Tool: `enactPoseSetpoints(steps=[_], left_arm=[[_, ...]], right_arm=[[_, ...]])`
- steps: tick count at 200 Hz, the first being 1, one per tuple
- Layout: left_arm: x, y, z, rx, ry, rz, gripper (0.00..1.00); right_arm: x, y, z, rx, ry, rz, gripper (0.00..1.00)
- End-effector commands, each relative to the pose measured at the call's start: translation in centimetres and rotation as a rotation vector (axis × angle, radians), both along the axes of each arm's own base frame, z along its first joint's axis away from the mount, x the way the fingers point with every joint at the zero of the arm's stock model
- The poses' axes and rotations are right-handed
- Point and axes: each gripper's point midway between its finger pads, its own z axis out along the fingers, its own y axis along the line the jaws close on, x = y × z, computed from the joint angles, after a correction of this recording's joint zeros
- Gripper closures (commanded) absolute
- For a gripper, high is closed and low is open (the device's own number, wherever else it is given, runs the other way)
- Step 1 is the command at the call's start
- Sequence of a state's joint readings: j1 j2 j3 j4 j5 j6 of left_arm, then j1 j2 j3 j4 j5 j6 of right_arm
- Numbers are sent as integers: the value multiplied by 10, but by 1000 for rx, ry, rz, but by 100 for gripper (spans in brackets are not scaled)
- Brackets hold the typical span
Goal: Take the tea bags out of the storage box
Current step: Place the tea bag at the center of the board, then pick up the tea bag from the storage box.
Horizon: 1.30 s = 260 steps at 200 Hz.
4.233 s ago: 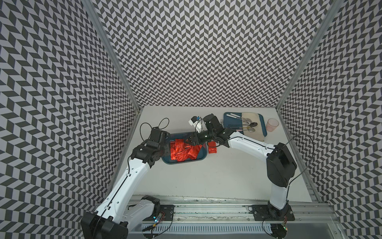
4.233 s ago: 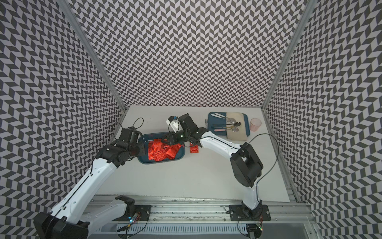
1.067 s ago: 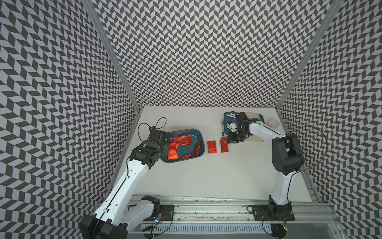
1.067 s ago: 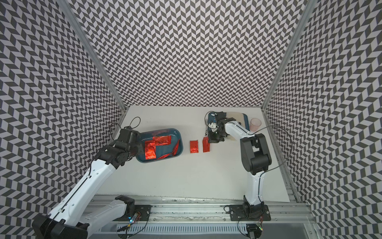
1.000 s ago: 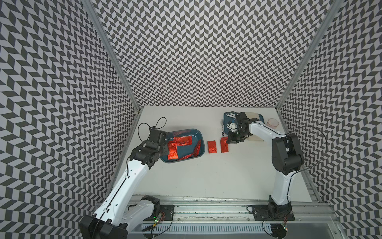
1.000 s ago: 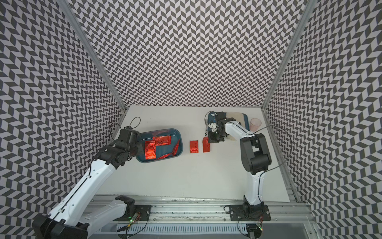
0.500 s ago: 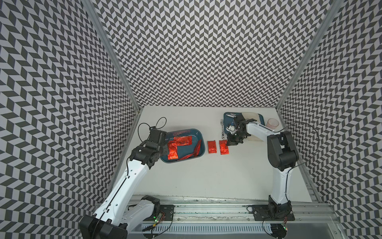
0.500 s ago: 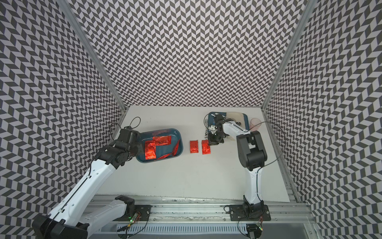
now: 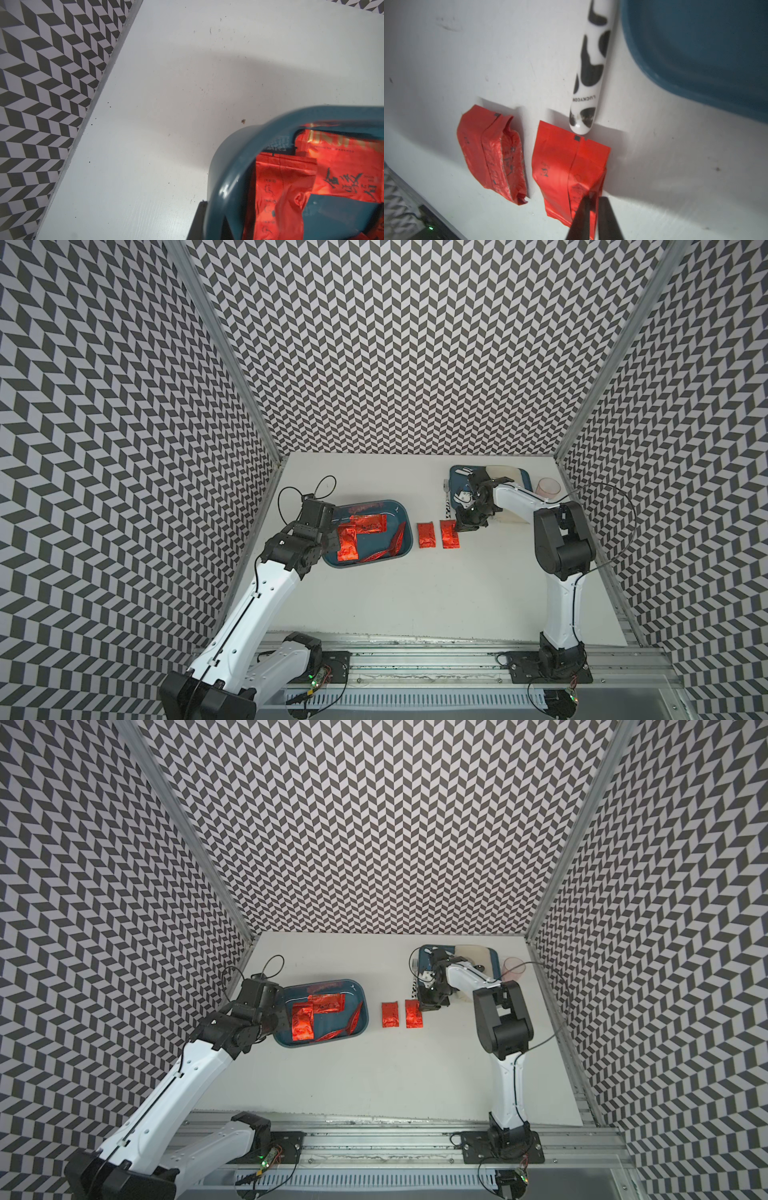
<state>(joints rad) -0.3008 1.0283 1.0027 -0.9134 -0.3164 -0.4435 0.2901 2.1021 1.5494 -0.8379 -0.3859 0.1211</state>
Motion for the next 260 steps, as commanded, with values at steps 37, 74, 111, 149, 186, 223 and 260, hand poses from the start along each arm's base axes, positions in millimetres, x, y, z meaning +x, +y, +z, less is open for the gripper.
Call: enactPoseSetpoints(steps=[37, 74, 111, 149, 186, 223, 260], left_arm=[[8, -7, 14, -30, -54, -11, 100], [8, -7, 14, -30, -53, -14, 100], [8, -8, 15, -31, -56, -18, 100], [9, -10, 13, -37, -52, -18, 100], [9, -10, 13, -34, -52, -15, 100], [8, -10, 13, -33, -52, -13, 100], [8, -9, 14, -33, -57, -12, 100]], right_arm=[[12, -8, 19, -33, -58, -33, 69], [19, -7, 87, 8, -210, -62, 64], [-18, 72, 208, 438, -413, 104, 67], [-103, 190, 271, 737, -478, 322, 68], [-138, 260, 258, 676, -475, 466, 68], [-137, 289, 231, 619, -441, 495, 66], [-125, 300, 194, 575, -358, 438, 63]])
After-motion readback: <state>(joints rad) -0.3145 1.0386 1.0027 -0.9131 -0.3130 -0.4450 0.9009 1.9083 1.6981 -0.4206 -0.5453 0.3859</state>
